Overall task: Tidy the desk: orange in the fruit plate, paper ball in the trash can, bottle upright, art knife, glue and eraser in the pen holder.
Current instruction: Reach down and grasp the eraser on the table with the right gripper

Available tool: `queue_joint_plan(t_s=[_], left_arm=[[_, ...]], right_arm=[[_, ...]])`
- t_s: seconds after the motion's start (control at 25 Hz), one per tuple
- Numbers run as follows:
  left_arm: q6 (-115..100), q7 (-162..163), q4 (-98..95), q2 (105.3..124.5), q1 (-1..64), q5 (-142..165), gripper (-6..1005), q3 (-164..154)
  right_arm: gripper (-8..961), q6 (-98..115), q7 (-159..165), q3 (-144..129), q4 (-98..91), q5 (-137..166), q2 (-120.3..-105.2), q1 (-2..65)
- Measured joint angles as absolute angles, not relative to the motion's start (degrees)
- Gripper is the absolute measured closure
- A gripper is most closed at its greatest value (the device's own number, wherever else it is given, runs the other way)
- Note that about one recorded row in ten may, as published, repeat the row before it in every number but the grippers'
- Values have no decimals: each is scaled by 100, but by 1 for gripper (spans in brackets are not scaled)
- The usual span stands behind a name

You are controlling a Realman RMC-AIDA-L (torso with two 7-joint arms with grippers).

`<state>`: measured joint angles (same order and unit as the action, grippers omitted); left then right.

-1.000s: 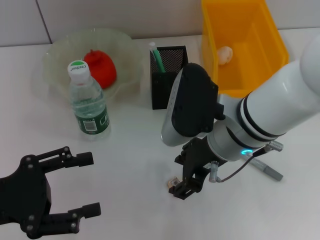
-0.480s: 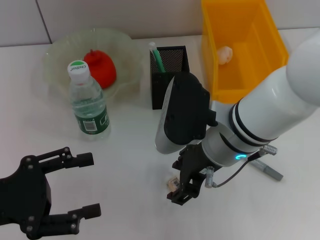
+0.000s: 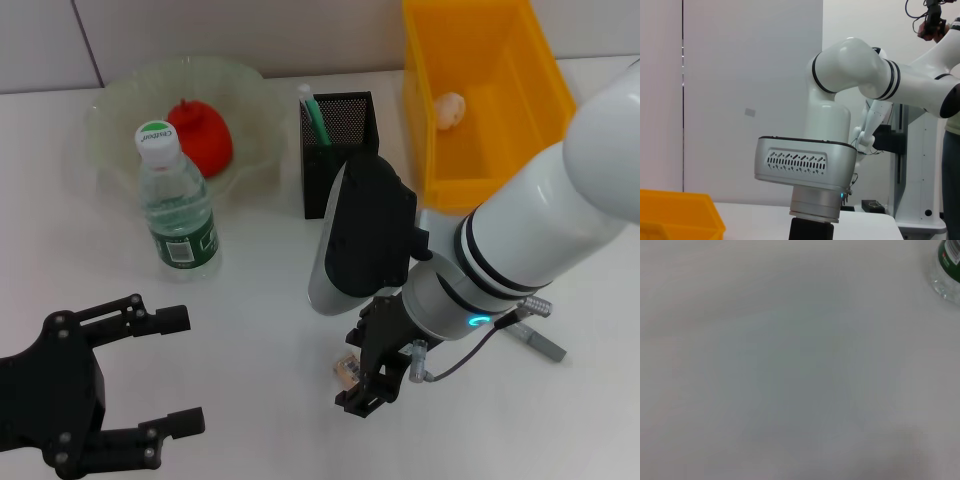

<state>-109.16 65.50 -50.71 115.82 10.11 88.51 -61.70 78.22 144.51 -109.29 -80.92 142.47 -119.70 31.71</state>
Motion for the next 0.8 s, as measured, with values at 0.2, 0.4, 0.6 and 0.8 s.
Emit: queue_joint_plan(t_s=[0.2,0.4,0.6,0.8], left_arm=[[-10916,6555,-5082,11584,1011,8851,198,-6170],[-10921,6572,-5112,11587,1010,8851,198,-6174],[-10925,6575,-5123,11598,1017,8851,198,-6195],[-10932,6561,-5124,11602,1020,8851,198,-6188]], right_arm=[[246,7832,14501,-10929,-8092,14247,-11971,3211],[249,7999,14718,-10925,-8092,14269,-11970,3405],[250,8445,15030,-10881,-8128,14299,-11959,3733],[250,8888,15355,-10874,-8191,14523,-11958,4069]])
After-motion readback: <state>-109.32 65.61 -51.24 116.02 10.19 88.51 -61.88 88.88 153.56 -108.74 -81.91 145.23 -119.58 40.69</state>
